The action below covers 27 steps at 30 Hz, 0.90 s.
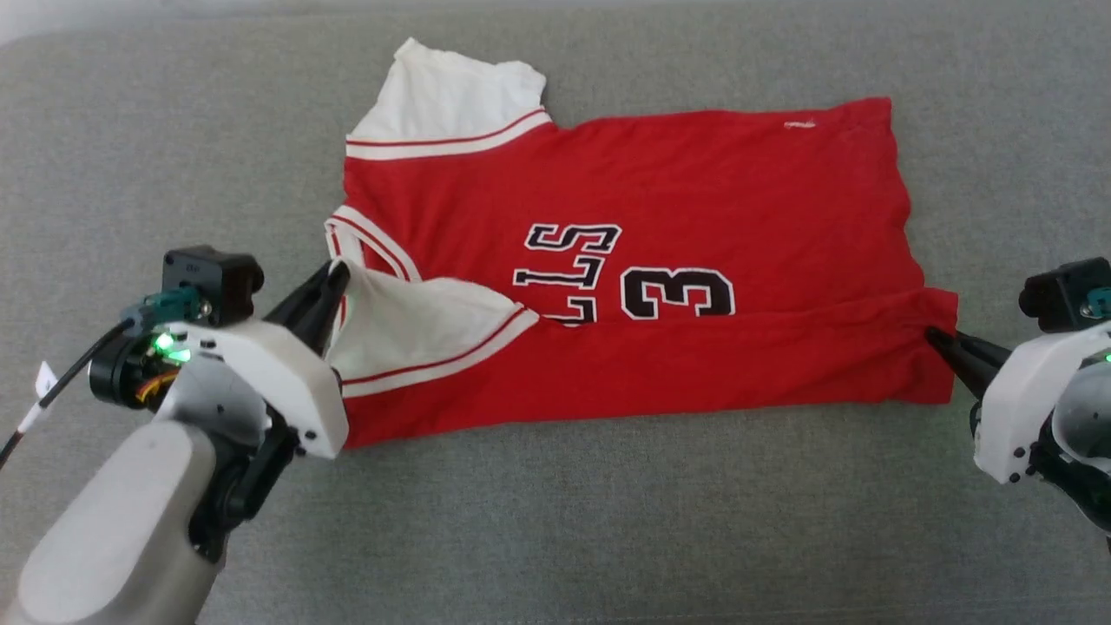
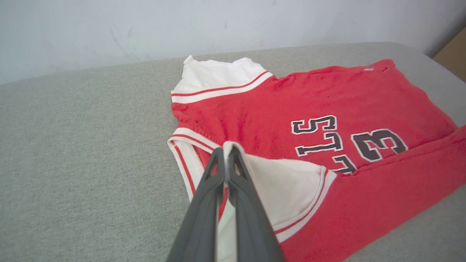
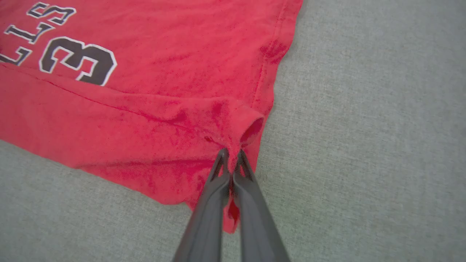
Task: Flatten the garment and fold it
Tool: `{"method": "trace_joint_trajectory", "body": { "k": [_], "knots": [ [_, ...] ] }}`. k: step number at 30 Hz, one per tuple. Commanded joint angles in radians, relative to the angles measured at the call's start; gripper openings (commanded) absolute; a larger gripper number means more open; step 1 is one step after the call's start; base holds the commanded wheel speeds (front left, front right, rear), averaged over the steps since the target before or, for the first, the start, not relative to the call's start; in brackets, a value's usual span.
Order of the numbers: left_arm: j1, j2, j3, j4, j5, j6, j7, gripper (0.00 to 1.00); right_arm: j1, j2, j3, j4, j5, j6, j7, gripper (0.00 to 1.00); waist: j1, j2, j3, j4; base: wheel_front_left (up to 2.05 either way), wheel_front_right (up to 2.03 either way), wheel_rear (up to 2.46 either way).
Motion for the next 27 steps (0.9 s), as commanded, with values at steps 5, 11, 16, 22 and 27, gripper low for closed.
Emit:
{"method": "trace_joint_trajectory", "body": {
  "k": [5,11,16,22,27],
  "knots": [
    [-0.078,-0.039,-0.031,0.124,0.033,-0.027,-0.017,0.0,-0.052,0.022,0.021,0.053,-0.027,-0.002,0.01,0.0,-0.0003,0.0,0.042,-0.001,0.0,0.0,0.0],
    [-0.106,-0.115,-0.051,0.271,0.029,-0.013,-0.041,1.0,-0.07,0.049,0.046,0.11,-0.024,-0.002,-0.023,0.41,-0.0003,0.0,0.019,0.006,0.0,0.0,0.0],
    [-0.07,-0.153,-0.062,0.312,0.019,0.019,-0.043,1.0,-0.051,0.08,0.032,0.149,-0.019,-0.002,-0.061,1.0,-0.0003,0.0,-0.035,0.013,0.0,0.0,0.0],
    [0.043,-0.165,-0.054,0.222,0.002,0.117,-0.023,1.0,0.013,0.12,-0.016,0.137,-0.041,-0.002,-0.079,1.0,-0.0003,0.0,-0.105,0.021,0.0,0.0,0.0],
    [0.161,-0.138,-0.042,0.113,0.0,0.219,0.015,1.0,0.091,0.182,-0.144,0.078,-0.09,-0.002,-0.092,1.0,-0.0003,0.0,-0.134,0.023,0.0,0.0,0.0]
  ]
}}
